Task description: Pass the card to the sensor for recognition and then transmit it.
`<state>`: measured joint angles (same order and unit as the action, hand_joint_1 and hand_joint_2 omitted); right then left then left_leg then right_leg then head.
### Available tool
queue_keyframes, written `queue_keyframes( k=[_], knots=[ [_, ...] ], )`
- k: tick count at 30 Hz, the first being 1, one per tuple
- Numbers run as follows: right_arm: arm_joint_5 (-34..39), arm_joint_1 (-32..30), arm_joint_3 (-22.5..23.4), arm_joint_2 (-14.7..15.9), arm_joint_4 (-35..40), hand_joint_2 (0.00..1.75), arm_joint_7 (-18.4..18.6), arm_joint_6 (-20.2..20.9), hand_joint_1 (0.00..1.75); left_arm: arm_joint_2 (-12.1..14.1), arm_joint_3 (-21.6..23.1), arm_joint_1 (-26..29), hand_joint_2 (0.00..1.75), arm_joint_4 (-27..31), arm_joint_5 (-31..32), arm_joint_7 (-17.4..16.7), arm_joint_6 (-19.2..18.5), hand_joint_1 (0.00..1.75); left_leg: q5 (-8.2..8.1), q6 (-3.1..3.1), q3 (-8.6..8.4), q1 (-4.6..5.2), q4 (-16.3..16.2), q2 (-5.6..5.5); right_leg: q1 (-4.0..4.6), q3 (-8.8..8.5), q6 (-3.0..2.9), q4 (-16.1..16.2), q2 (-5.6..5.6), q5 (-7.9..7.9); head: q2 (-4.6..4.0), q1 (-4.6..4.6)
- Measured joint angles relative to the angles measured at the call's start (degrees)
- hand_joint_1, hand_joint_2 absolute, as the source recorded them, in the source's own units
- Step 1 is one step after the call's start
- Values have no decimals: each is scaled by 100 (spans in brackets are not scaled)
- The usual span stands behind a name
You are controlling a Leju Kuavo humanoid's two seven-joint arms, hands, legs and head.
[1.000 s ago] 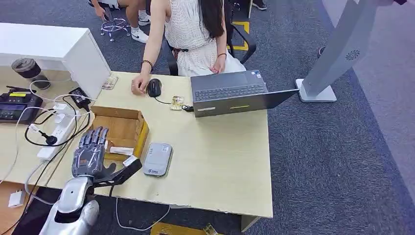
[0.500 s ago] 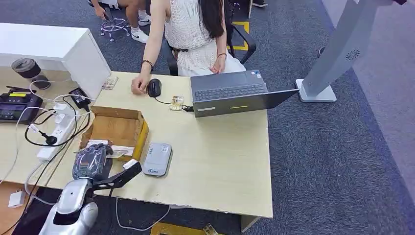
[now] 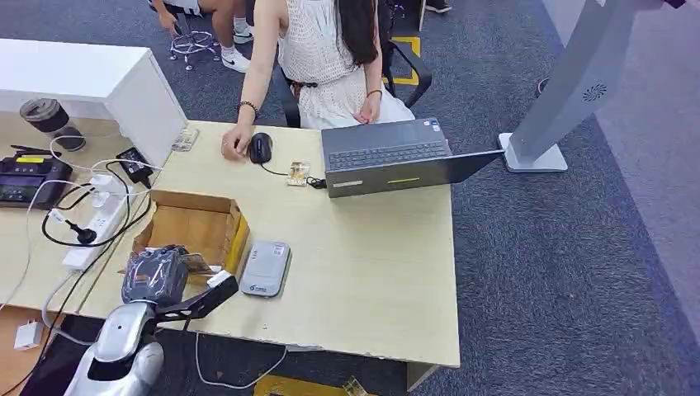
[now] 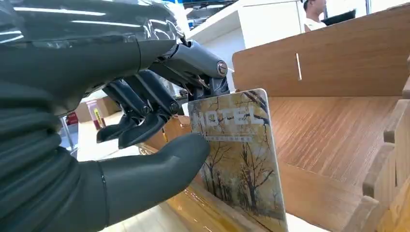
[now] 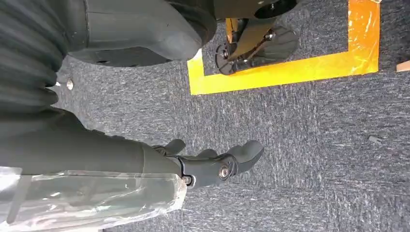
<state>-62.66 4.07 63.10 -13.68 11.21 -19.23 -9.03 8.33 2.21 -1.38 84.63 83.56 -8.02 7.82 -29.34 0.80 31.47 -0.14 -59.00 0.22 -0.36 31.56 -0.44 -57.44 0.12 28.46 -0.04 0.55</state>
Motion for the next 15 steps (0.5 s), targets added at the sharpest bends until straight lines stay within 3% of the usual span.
queue_keyframes(
  k=[12,13,15],
  knots=[
    [-42,0,0,0,0,175,-22,59,0,42,6,-395,175,0,116,76,26,175,1,-1,0,0,-2,0,0,4,0,0,0,-1,0,0],
    [-44,0,0,0,0,175,-20,68,0,44,9,-516,0,0,144,90,31,175,3,-2,-2,0,-3,-2,0,4,0,0,-2,-1,0,4],
    [-87,3,-2,0,0,175,-17,96,0,52,87,-850,0,-48,207,142,18,175,7,1,2,0,-5,-8,0,5,3,0,-8,-3,0,2]
  ],
)
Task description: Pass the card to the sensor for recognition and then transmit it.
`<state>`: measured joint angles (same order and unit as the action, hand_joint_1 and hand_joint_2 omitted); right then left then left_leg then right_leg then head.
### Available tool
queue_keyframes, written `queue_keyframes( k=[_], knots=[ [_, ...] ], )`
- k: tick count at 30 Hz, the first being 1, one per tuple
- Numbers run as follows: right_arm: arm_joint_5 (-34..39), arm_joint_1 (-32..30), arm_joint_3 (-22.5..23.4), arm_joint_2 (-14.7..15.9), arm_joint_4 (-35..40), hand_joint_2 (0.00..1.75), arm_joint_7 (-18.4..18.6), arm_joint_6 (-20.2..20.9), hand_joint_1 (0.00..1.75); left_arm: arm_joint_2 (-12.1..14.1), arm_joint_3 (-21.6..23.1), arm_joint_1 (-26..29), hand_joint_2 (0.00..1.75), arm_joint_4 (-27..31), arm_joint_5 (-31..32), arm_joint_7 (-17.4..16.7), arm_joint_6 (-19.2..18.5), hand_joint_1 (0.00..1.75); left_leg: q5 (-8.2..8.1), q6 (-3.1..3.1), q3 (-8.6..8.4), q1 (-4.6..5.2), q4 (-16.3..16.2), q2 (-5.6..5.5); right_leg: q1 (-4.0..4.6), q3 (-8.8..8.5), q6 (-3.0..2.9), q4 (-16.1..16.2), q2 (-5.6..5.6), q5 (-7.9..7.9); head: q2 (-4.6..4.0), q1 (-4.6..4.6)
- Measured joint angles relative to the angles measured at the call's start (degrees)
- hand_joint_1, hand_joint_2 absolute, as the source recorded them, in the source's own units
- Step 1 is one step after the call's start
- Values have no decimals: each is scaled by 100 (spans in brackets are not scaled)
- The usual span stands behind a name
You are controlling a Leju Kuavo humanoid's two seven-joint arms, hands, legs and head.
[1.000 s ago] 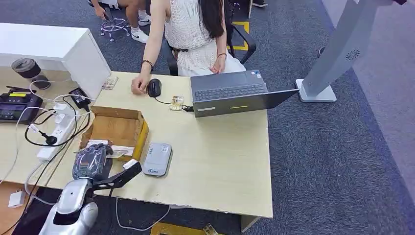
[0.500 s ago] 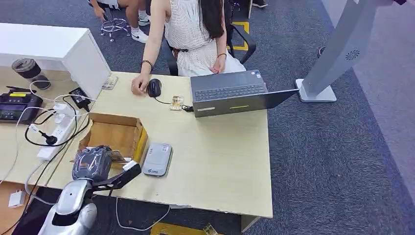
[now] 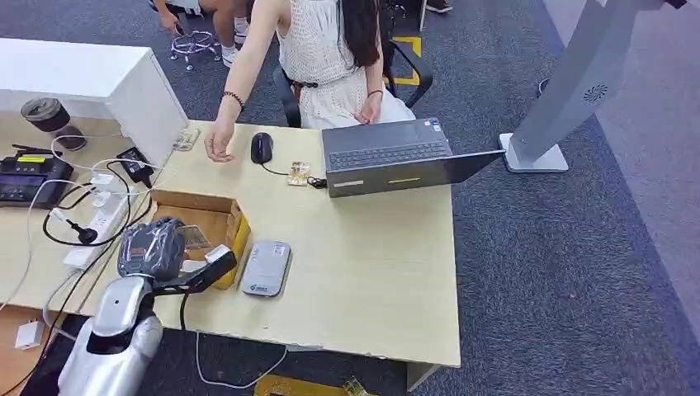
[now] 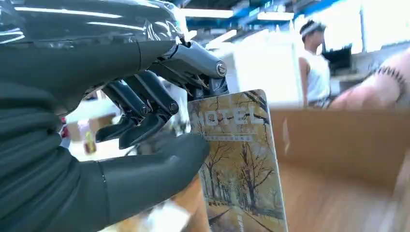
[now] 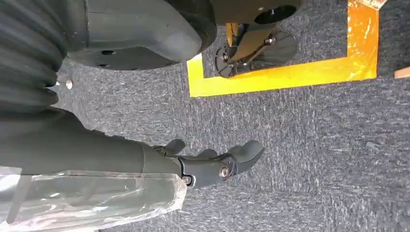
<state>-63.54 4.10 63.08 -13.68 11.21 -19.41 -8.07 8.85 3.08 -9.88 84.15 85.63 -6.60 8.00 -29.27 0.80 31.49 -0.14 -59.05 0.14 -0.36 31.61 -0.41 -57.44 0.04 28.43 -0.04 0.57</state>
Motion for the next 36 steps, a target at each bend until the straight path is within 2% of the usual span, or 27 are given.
queue_keyframes(
  k=[7,11,16,24,31,32,33,36],
  knots=[
    [-171,6,-26,0,0,175,37,90,0,31,538,-1741,0,-660,22,59,-155,175,13,-2,2,1,-2,-6,0,-2,-2,-1,-6,-11,0,0],
    [-186,7,-66,0,0,175,66,98,0,29,735,-2411,0,-1030,77,42,-173,175,13,-3,1,1,-3,0,0,3,-3,-2,2,-12,0,-2],
    [-254,11,-122,0,0,175,140,105,0,26,1118,-3383,0,-1680,175,-74,-376,175,14,-3,7,0,-4,-1,0,5,-3,-3,1,-12,0,0],
    [-265,12,-159,0,0,175,155,190,0,-33,1382,-4043,0,-2162,153,-125,-514,175,14,-3,7,0,-4,9,0,9,-5,-4,11,-13,0,0],
    [-348,13,-164,0,0,175,155,192,0,-85,1493,-4172,0,-2405,22,-125,-531,175,14,-3,7,0,-4,11,0,9,-5,-4,13,-13,0,0],
    [-348,12,-164,0,0,175,155,192,0,-85,1495,-4170,0,-2416,9,-125,-507,12,14,-3,7,0,-4,10,0,9,-5,-4,13,-13,0,0],
    [-348,12,-162,0,0,175,153,190,0,-83,1495,-4169,0,-2422,-6,-125,-499,0,14,-3,7,0,-4,10,0,8,-5,-4,13,-13,0,0],
    [-348,12,-164,0,0,175,153,190,0,-50,1495,-4121,0,-2427,-68,-125,-442,0,14,-3,8,0,-3,9,0,7,-5,-5,12,-13,0,0]
  ],
)
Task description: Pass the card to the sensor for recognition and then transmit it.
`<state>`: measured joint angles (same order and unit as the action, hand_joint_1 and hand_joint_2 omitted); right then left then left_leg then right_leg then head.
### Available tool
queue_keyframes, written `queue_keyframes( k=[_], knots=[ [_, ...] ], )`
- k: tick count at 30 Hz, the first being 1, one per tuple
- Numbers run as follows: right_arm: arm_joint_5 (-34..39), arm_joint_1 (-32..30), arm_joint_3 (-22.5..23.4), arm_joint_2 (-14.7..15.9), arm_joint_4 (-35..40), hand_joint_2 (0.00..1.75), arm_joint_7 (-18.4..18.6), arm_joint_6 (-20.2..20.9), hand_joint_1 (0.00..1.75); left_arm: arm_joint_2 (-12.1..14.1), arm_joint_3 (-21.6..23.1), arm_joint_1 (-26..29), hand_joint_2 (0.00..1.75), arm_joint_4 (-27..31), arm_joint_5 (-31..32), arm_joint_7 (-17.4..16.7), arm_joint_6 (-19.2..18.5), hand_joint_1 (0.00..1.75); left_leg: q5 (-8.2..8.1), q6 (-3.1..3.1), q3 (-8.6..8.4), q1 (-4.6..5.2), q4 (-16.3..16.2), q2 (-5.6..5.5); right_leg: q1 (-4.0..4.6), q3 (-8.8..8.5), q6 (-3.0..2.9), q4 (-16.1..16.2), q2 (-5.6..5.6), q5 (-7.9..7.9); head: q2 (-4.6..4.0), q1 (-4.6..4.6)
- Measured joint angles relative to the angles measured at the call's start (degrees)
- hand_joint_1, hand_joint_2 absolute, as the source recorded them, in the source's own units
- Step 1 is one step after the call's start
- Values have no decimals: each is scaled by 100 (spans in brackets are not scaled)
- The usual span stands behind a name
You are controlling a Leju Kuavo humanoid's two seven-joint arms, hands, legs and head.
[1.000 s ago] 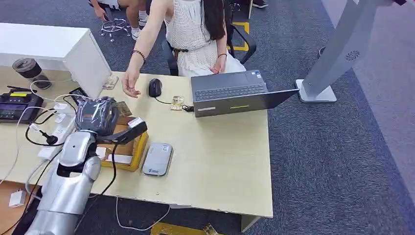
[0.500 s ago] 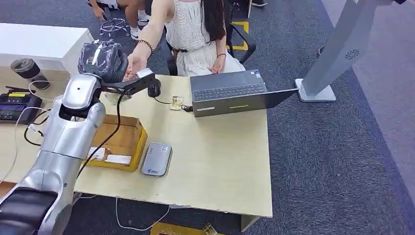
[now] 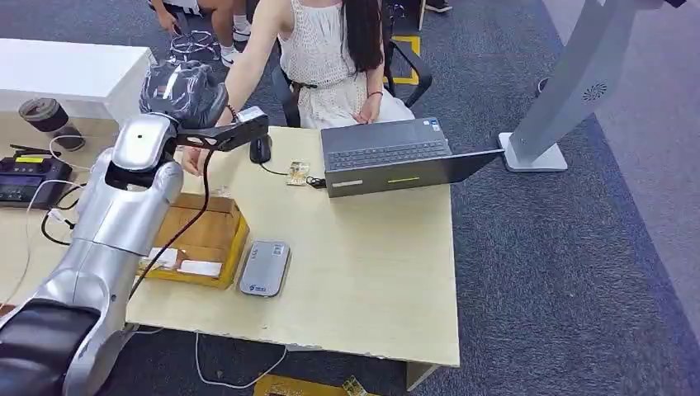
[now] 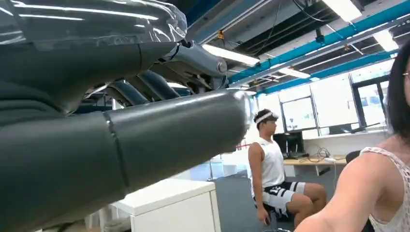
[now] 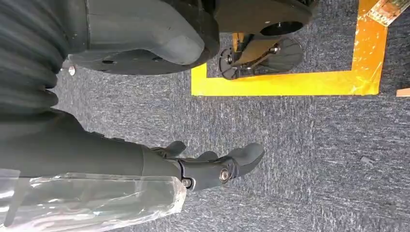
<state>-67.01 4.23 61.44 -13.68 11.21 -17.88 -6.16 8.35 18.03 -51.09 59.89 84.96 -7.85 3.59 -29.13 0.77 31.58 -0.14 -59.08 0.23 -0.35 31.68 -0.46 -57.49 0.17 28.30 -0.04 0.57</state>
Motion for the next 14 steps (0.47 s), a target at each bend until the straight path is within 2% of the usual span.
queue_keyframes(
  k=[1,2,5,10,11,14],
  knots=[
    [0,0,0,0,0,175,-2,0,0,18,0,36,0,0,-13,0,39,0,0,0,1,0,1,0,0,-1,0,-1,0,0,0,-2],
    [22,0,0,0,0,175,-15,0,0,59,0,105,175,26,-43,22,111,0,0,0,-1,0,1,3,0,-1,0,-1,2,0,0,2],
    [26,-2,0,0,0,175,-19,-6,0,190,0,398,175,257,-129,94,271,0,0,0,0,0,1,7,0,0,0,-1,4,0,0,-2],
    [118,-3,2,0,0,175,-37,-72,0,496,-2,1088,175,986,-345,262,529,0,-1,-1,7,-1,6,0,0,-2,1,-2,1,4,0,4],
    [125,-3,2,0,0,175,-46,-90,0,573,-9,1311,175,1192,-407,298,575,0,-2,-1,-1,1,12,6,-1,-5,1,-2,5,5,0,9],
    [232,-23,15,0,0,175,-112,-144,0,903,-177,2369,175,2299,-643,494,879,0,-20,-1,-21,3,16,51,-3,-3,-1,-2,48,8,0,-9]
  ],
)
